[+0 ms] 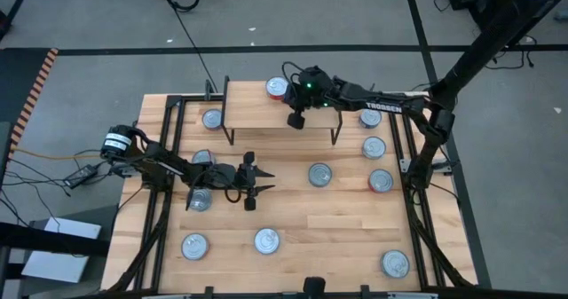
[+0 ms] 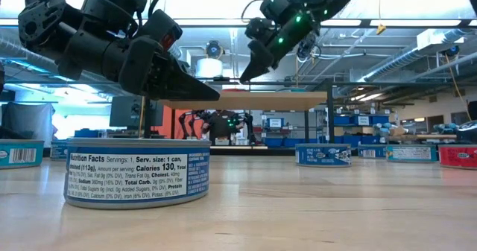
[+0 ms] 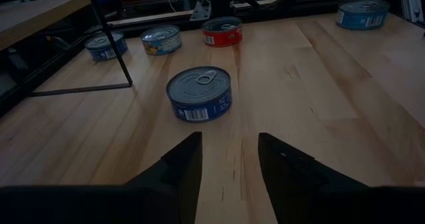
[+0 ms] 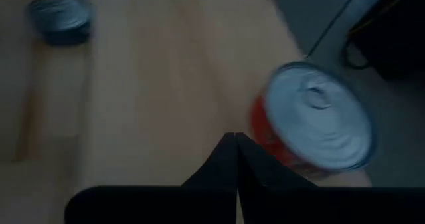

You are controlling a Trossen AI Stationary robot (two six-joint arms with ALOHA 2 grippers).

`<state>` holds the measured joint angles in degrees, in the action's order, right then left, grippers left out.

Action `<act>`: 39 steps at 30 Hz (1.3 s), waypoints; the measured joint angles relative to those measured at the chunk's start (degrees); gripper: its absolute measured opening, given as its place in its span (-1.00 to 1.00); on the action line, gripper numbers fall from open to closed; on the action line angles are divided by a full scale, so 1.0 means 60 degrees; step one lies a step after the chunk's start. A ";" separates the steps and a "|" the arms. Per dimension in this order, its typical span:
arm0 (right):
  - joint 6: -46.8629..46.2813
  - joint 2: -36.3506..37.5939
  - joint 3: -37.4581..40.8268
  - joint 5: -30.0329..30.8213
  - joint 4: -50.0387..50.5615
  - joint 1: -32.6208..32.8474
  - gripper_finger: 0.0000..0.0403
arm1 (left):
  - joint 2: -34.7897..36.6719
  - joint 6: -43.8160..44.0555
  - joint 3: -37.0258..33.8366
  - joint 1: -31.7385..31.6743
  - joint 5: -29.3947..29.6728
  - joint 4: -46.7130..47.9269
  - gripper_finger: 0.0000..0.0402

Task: Stack canned seafood by type on shelf
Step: Put the blue tuna can on the shelf

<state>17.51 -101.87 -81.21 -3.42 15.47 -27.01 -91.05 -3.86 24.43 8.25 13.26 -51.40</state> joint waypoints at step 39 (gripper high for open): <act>-0.2490 0.3291 0.5379 0.2009 -0.2369 0.4765 -1.00 | 0.0000 0.0480 0.0138 0.0208 0.0025 0.0435 -0.98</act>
<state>2.57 -82.12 -48.93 8.63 1.26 1.58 -91.05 -0.98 25.26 9.50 13.41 -48.79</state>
